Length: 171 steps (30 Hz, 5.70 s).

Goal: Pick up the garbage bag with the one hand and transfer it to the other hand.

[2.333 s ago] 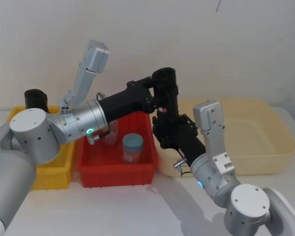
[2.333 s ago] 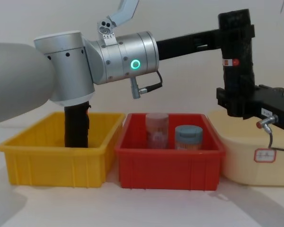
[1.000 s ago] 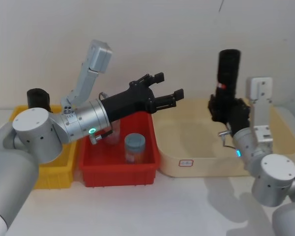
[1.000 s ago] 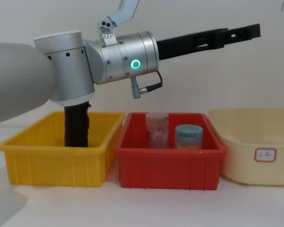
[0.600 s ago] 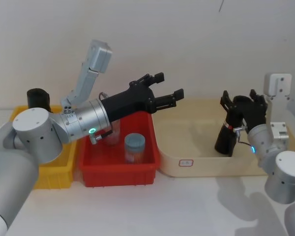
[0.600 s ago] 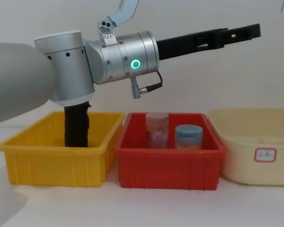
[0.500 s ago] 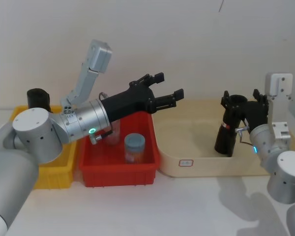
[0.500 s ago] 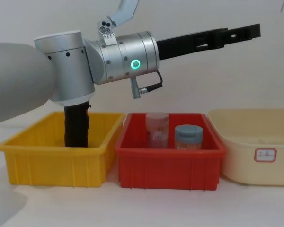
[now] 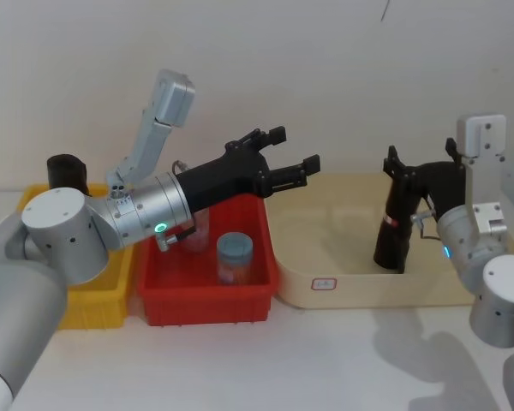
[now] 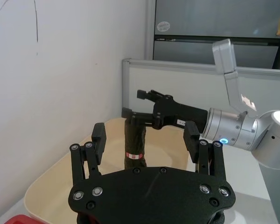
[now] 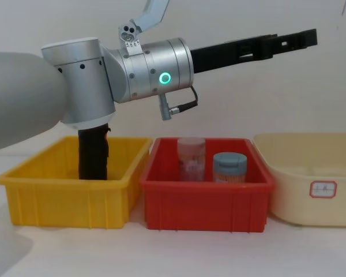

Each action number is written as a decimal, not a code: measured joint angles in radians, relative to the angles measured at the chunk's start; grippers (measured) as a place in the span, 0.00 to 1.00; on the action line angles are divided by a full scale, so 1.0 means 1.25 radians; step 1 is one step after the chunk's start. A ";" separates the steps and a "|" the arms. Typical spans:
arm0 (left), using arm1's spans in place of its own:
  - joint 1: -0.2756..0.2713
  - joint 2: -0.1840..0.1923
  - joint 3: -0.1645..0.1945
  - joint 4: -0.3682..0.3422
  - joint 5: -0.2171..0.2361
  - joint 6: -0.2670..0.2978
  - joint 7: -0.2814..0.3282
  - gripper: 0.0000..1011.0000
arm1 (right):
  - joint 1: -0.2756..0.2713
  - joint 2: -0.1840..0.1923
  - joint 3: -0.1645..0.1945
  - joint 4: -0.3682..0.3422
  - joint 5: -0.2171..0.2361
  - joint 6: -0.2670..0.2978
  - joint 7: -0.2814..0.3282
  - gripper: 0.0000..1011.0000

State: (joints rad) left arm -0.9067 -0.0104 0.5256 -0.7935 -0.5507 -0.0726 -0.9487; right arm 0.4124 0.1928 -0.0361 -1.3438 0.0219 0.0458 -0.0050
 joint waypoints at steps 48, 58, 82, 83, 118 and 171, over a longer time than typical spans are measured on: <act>0.305 0.216 -0.111 -0.500 0.114 -0.073 0.371 0.99 | -0.164 -0.015 -0.121 -0.251 -0.010 0.074 0.147 0.99; 0.338 0.233 -0.127 -0.536 0.116 -0.082 0.388 0.99 | -0.188 0.000 -0.164 -0.276 -0.018 0.092 0.176 0.99; 0.360 0.244 -0.139 -0.562 0.118 -0.088 0.400 0.99 | -0.143 0.001 -0.229 -0.233 -0.016 0.177 0.225 0.99; 0.360 0.244 -0.139 -0.562 0.118 -0.088 0.400 0.99 | -0.140 -0.001 -0.231 -0.229 -0.015 0.179 0.225 0.99; 0.364 0.246 -0.140 -0.565 0.118 -0.089 0.402 0.99 | -0.025 -0.033 -0.273 -0.046 -0.073 0.144 0.196 0.99; 0.364 0.246 -0.140 -0.565 0.118 -0.089 0.402 0.99 | 0.027 -0.040 -0.269 -0.001 -0.053 0.266 0.256 0.95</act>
State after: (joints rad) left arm -0.4521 0.2970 0.3502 -1.5001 -0.4032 -0.1836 -0.4468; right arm 0.4467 0.1433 -0.3721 -1.3456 -0.0448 0.3785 0.3148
